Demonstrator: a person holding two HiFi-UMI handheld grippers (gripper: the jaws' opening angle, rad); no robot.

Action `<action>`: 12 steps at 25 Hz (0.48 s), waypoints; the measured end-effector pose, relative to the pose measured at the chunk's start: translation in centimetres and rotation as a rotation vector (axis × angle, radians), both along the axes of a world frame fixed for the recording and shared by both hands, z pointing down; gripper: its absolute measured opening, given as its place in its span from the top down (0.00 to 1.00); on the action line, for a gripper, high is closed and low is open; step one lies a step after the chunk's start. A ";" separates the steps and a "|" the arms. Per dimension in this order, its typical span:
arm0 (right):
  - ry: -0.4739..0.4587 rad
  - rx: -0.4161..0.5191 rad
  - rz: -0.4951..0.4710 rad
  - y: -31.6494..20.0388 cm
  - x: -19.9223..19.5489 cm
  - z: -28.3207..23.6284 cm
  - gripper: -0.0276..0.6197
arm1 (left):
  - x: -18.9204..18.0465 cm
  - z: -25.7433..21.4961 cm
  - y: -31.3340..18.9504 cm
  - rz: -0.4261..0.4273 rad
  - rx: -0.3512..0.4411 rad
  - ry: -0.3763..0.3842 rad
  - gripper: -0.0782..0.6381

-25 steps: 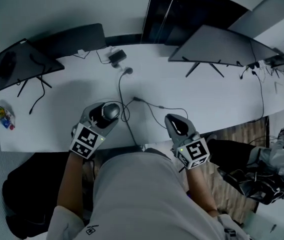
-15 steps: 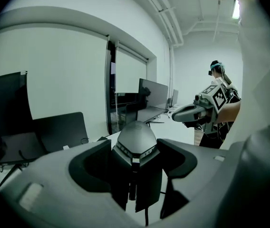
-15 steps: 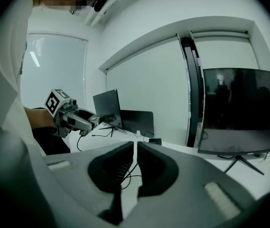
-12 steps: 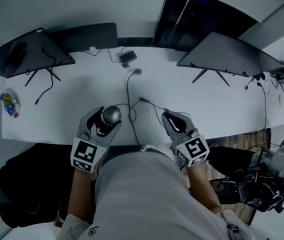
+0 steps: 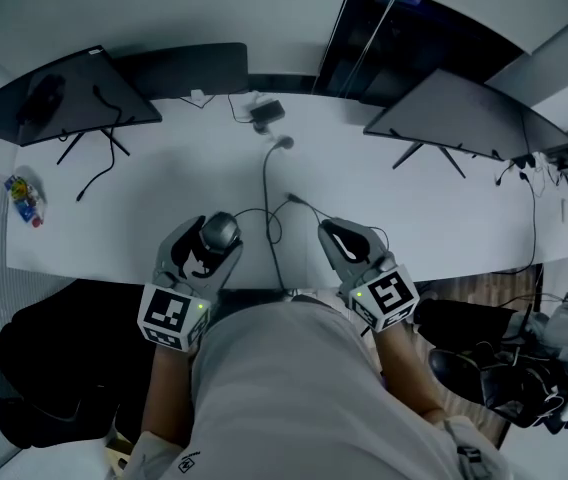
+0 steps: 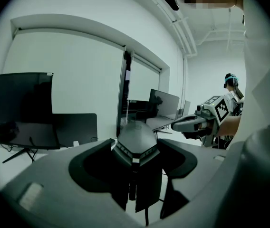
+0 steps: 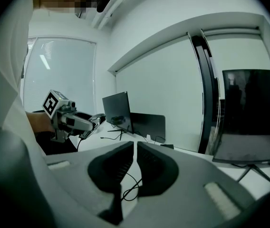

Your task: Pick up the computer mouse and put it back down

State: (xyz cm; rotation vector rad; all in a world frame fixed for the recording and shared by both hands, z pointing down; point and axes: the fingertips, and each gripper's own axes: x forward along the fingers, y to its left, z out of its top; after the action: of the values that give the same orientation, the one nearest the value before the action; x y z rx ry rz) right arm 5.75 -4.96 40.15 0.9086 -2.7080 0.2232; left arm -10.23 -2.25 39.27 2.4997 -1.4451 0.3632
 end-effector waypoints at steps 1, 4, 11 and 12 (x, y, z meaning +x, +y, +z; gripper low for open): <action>-0.001 -0.002 0.001 0.0 -0.1 0.0 0.92 | -0.2 0.1 0.0 -0.004 -0.005 0.004 0.46; 0.003 -0.004 0.002 0.0 -0.5 0.0 0.92 | -1.0 0.3 -0.3 -0.009 -0.016 0.013 0.46; 0.006 0.004 0.032 -0.1 -0.5 0.0 0.92 | -1.7 1.2 -1.0 0.011 -0.029 -0.002 0.46; 0.005 0.004 0.041 -0.1 -0.3 0.0 0.92 | -1.7 1.4 -1.2 0.018 -0.035 -0.003 0.46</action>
State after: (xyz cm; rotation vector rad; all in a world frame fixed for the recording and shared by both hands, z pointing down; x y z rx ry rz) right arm 5.41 -5.11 40.12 0.9656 -2.6875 0.2237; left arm -11.89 -3.42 40.64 2.4869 -1.4058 0.3931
